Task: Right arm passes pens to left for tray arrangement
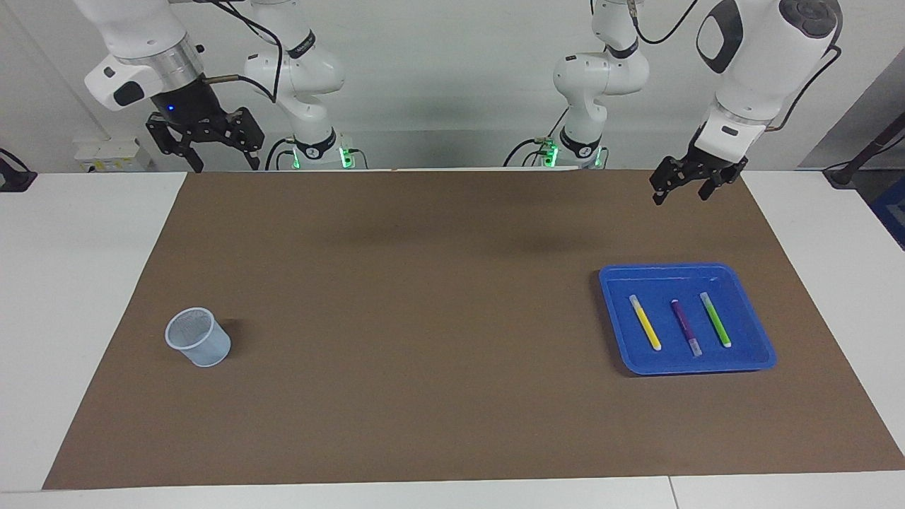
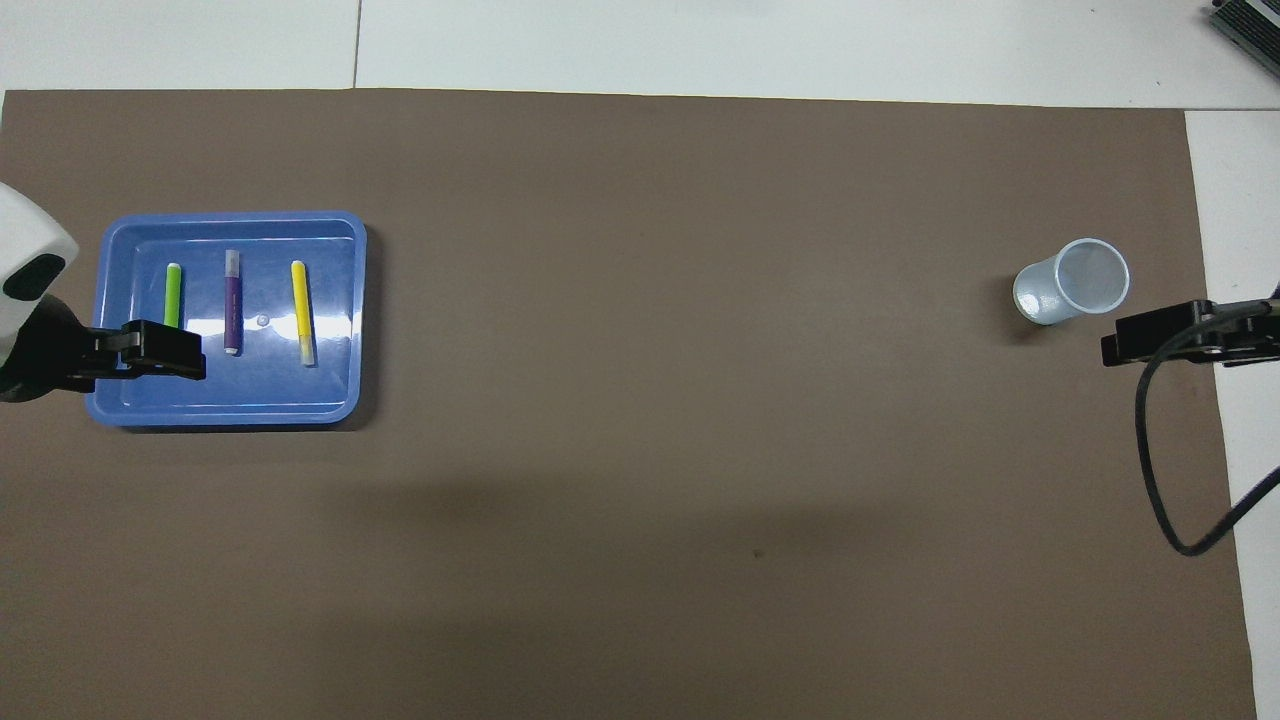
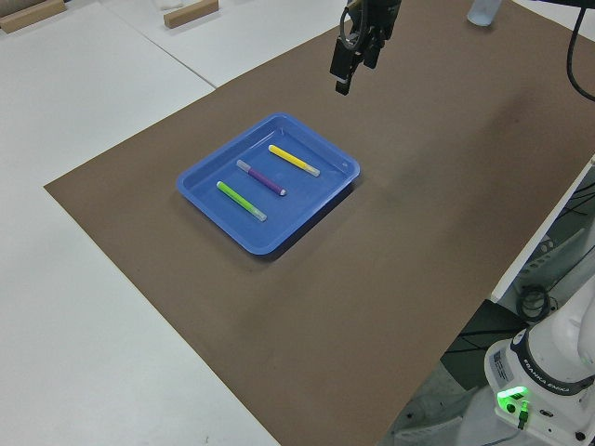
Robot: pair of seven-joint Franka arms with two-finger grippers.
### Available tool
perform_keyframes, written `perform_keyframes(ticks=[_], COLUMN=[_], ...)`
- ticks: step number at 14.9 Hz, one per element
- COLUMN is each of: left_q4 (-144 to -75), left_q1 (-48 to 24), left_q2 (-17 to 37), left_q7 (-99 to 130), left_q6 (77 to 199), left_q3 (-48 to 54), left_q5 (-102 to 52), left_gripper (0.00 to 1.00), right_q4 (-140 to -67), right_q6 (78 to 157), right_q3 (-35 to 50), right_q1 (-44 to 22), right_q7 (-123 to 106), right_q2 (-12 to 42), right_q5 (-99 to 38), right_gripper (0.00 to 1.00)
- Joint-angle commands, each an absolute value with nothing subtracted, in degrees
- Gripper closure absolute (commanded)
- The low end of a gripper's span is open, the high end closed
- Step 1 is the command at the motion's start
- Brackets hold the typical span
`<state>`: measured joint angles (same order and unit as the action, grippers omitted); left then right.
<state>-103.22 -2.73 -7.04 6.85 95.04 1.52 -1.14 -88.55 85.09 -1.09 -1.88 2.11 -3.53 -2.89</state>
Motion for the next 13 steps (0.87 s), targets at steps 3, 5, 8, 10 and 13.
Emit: perform_keyframes(ticks=[3, 5, 8, 10, 13], left_q4=[-95.98, -97.2, -96.16, -95.8, -96.24], left_q1=[-3.25, -3.43, -3.08, -3.6, -3.43], left_q2=[-5.71, -5.71, -3.27, -2.46, -2.37], left_q7=[6.42, 6.5, 6.24, 5.98, 3.69], left_q6=[89.29, 92.62, 92.2, 92.37, 92.46], left_q3=[1.14, 1.23, 1.23, 1.23, 1.23], left_q5=[-0.26, -0.18, -0.09, 0.0, -0.26], left_gripper=[0.0, 0.0, 0.0, 0.0, 0.0], right_q4=[-88.68, -88.77, -88.86, -88.86, -88.86], right_q6=[84.38, 84.46, 84.11, 83.85, 84.02], right_q3=[-0.97, -0.88, -0.88, -0.97, -0.97], right_q1=[-1.58, -1.67, -1.67, -1.49, -1.49], right_q7=[3.08, 3.08, 3.08, 2.99, 3.08], right_q2=[-3.69, -3.78, -3.78, -3.87, -3.87], right_q5=[-3.43, -3.43, -3.43, -3.34, -3.25], right_gripper=[0.0, 0.0, 0.0, 0.0, 0.0])
